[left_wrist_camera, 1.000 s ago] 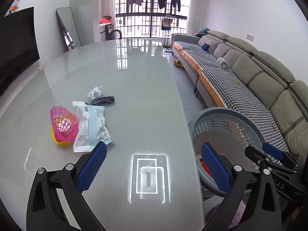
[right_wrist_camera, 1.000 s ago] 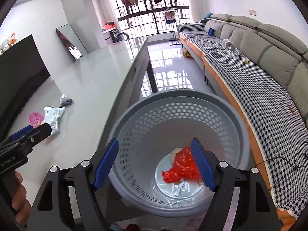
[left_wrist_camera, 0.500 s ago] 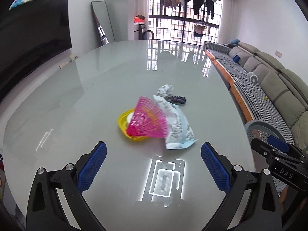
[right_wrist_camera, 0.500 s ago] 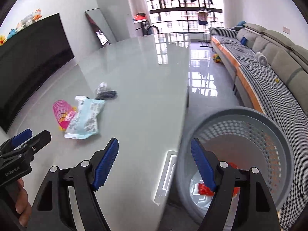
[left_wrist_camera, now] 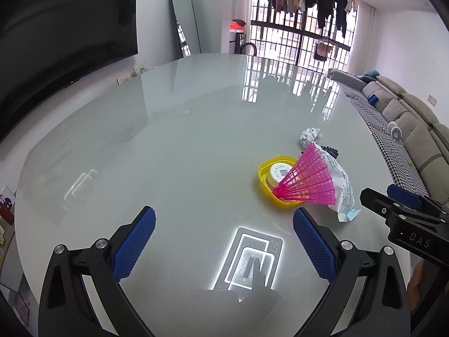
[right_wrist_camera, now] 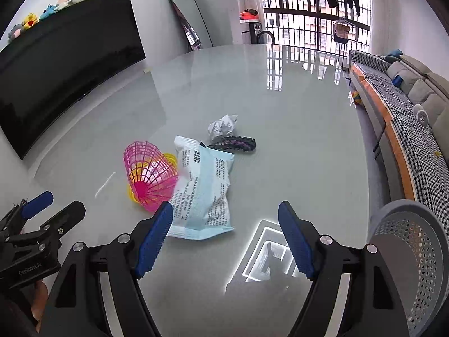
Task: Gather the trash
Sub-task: 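Move both tools back toward the remaining trash on the table, then close the right tool on the white-and-blue snack bag, then grasp the pink shuttlecock with the left tool while the right tool holds the snack bag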
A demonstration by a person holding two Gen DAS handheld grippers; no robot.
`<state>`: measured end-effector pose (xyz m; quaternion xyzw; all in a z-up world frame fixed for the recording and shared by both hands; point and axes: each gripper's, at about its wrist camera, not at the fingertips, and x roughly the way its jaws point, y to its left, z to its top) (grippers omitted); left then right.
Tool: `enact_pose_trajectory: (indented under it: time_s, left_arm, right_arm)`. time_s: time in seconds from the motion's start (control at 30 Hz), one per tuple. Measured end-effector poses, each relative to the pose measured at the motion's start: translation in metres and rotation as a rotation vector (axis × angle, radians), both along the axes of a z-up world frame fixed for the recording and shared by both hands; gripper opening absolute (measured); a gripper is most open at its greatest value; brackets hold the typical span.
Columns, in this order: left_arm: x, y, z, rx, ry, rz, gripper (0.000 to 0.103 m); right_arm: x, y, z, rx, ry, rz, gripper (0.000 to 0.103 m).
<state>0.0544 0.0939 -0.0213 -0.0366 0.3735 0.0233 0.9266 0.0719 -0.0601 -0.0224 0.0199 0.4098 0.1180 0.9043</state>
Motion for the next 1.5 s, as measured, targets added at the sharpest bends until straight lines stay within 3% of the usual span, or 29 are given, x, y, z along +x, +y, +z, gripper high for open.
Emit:
enact_pose_trajectory:
  time_s: [0.87,1.0,1.5]
  left_arm:
    - [0.001,0.024,-0.012,-0.03,0.034,-0.014,0.097]
    - [0.0,0.019,-0.012,-0.028,0.037,-0.013,0.097]
    - [0.0,0.009,-0.01,-0.021,0.041,-0.042,0.097]
  right_arm:
    - [0.049,0.026,-0.029,-0.045,0.09,0.019,0.073]
    - [0.049,0.026,-0.031,-0.046,0.1,0.032,0.056]
    - [0.013,-0.012,-0.023,0.008,0.079,-0.031,0.054]
